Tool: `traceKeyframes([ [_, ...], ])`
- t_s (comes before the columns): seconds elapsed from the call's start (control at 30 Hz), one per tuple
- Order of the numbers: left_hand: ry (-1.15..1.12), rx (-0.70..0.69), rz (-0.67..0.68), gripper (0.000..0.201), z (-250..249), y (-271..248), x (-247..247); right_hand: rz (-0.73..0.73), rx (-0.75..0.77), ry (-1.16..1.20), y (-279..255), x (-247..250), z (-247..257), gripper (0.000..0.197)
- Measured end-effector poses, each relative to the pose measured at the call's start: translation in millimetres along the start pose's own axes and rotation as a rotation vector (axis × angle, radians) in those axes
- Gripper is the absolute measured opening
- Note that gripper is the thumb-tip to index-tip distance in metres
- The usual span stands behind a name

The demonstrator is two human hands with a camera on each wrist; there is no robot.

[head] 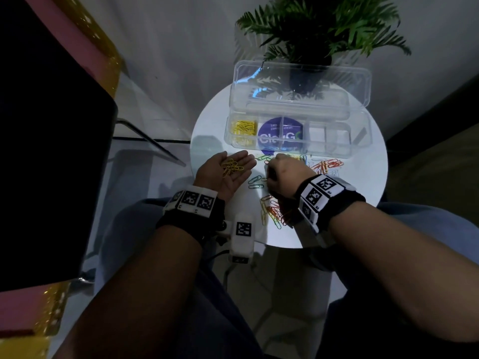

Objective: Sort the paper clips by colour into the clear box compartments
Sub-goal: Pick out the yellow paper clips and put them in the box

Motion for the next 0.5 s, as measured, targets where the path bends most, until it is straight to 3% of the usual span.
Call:
traceKeyframes([
  [0.23, -0.003, -0.017, -0.01, 0.044, -0.7, -2.2, 6.9, -0.097, -0.004, 0.027, 0.5, 0.2, 0.5, 0.019],
  [0.43, -0.008, -0.02, -0.003, 0.044, -0.8, -3.2, 5.8, 0.051, -0.059, -0.069, 3.7, -0.1, 1.8, 0.031],
  [0.5, -0.01, -0.016, -0.002, 0.044, -1.3, -2.9, 5.3, 0.007, -0.03, -0.023, 0.8, 3.3, 1.4, 0.026],
])
Point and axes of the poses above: each hand's wrist, its own y-axis towards the middle knuckle, its own x-axis out of the back of the hand, z = x × y, the point moved 2 cm from there along y, towards the middle knuckle, and after that the axes turned 1 degree about y, right-handed, at the moved point
